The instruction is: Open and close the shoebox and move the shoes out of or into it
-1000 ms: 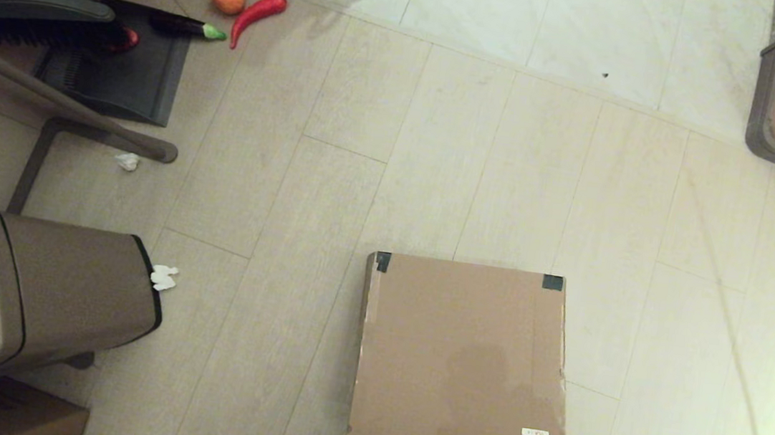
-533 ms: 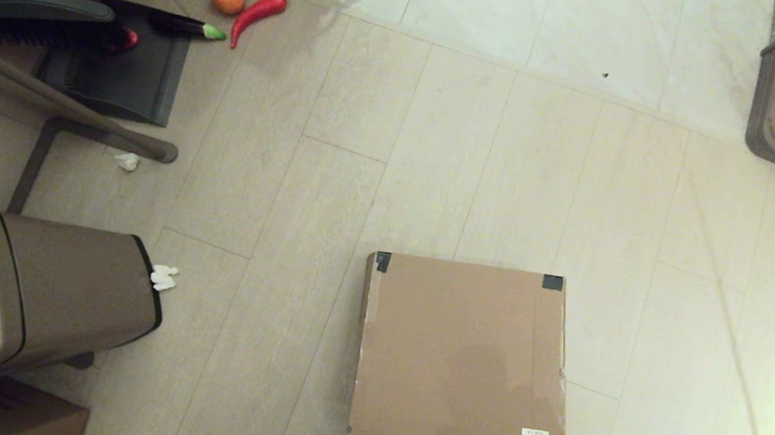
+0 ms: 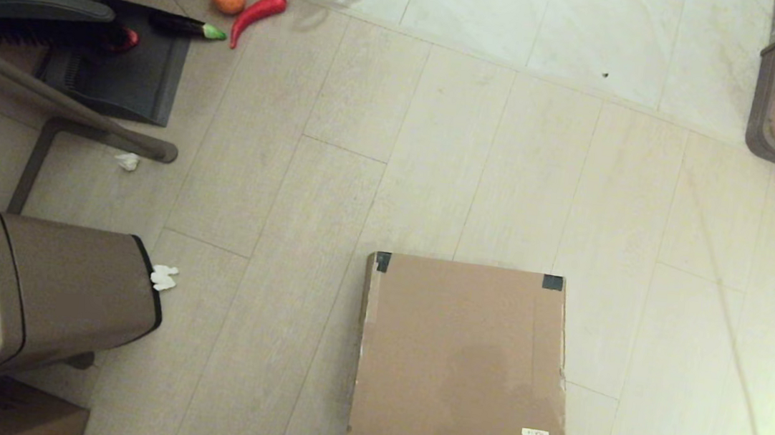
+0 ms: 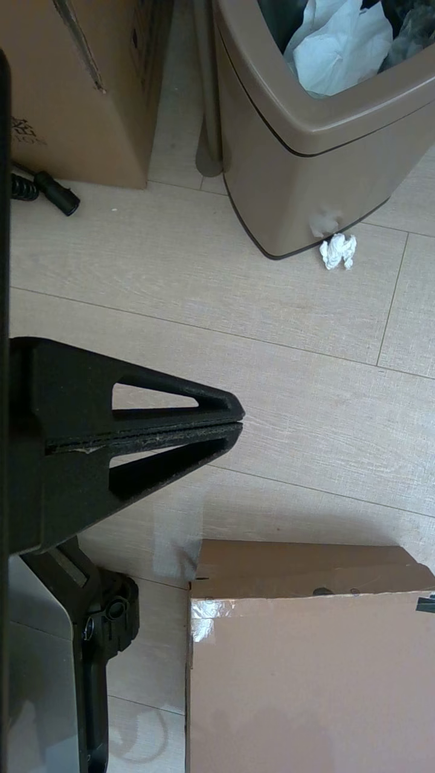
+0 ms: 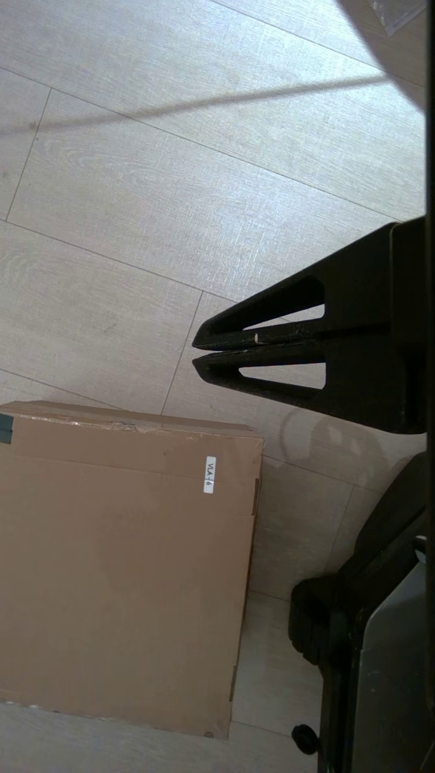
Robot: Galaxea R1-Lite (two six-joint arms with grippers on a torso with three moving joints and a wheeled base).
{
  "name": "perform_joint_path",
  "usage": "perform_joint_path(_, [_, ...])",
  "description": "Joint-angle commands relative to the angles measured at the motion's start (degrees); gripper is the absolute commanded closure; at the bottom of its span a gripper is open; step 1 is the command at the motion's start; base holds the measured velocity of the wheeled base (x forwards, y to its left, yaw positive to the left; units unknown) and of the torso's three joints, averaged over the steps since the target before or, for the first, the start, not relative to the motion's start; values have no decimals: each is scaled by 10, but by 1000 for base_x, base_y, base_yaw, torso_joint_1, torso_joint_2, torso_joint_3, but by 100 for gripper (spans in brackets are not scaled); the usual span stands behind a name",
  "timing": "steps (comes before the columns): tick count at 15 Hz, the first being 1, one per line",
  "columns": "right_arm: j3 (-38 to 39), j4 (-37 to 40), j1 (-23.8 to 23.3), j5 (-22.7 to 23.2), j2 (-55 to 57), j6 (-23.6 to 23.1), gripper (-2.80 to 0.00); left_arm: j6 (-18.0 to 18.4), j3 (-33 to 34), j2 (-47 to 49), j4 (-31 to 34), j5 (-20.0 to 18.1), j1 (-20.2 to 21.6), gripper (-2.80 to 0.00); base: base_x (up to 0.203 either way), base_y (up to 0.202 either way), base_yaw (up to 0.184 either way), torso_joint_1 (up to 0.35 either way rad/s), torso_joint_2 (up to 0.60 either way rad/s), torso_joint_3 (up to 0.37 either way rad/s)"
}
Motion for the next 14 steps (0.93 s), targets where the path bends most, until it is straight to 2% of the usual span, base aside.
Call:
perform_joint_path(1, [0,0,0,0,0,0,0,0,0,0,0,0,0,0,0,0,0,0,0,0])
perform_joint_path(5, [0,0,0,1,0,-3,0,0,0,0,0,0,0,0,0,0,0,0,0,0])
perform_joint_path(8, [2,-1,0,6,0,-38,0,3,0,1,0,0,0,0,0,0,0,0,0,0])
perform_joint_path(14, [1,0,0,6,0,-36,0,3,0,0,-1,0,0,0,0,0,0,0,0,0])
